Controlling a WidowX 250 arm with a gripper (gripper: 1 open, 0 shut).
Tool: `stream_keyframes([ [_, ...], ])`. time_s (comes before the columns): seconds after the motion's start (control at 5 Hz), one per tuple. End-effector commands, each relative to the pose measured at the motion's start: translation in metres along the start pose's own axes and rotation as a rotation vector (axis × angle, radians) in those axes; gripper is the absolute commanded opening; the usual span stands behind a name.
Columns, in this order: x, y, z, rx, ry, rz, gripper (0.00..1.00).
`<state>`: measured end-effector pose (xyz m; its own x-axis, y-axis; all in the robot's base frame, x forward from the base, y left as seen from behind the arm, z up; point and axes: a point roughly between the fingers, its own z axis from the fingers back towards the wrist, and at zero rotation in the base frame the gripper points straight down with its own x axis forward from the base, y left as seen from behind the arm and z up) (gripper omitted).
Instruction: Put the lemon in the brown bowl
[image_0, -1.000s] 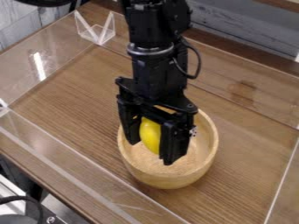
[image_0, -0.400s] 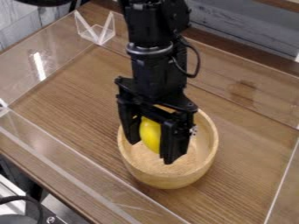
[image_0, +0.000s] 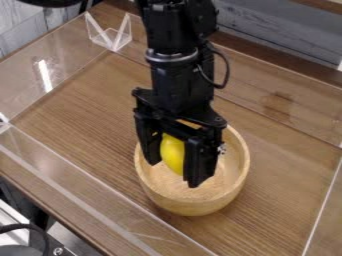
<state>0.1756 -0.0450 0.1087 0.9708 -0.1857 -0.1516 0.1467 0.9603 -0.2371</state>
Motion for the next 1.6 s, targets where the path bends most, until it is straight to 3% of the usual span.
stream_keyframes([
  [0.0,0.0078,0.0002,0.0122,-0.001,-0.055,0.004,0.0],
  [1.4,0.0129,0.0005,0.0102,-0.007,-0.067,0.013,0.0],
])
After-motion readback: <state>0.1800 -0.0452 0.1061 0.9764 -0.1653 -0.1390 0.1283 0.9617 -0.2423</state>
